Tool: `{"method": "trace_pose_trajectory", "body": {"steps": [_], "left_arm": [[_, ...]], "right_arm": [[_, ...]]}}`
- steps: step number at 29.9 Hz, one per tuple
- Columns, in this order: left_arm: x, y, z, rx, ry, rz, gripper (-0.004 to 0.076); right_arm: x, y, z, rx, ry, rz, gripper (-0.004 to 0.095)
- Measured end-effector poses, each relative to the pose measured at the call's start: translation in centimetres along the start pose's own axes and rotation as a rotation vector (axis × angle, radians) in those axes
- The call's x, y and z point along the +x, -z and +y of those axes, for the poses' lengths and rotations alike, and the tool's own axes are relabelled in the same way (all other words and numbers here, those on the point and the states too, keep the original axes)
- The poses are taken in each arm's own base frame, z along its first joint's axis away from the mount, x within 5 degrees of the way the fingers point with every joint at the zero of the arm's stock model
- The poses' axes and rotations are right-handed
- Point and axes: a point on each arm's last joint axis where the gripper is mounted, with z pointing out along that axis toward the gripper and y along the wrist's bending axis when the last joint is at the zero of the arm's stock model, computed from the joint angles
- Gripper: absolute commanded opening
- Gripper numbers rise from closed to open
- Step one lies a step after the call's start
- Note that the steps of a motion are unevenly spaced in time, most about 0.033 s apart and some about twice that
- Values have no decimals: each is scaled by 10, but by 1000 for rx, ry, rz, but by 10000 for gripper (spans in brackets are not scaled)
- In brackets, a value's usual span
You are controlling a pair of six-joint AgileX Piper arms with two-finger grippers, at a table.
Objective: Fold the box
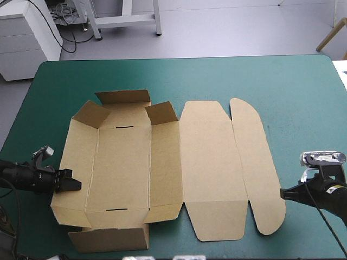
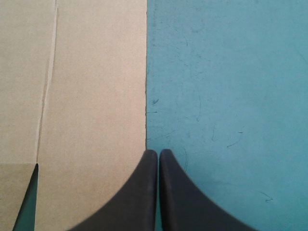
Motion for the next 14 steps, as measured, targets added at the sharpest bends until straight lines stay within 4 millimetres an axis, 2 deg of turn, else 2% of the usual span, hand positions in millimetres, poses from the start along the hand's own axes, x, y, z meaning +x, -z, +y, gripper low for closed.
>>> {"method": "trace_pose_trajectory", "body": {"steps": [8,14], "left_arm": [[-11,10,-3,-56,-30,0,-10],[-38,19,-31,-169,-206,5,-10]], "right_arm": [[0,0,0,0,0,0,-4],[0,0,0,1,0,-4,-4]]}}
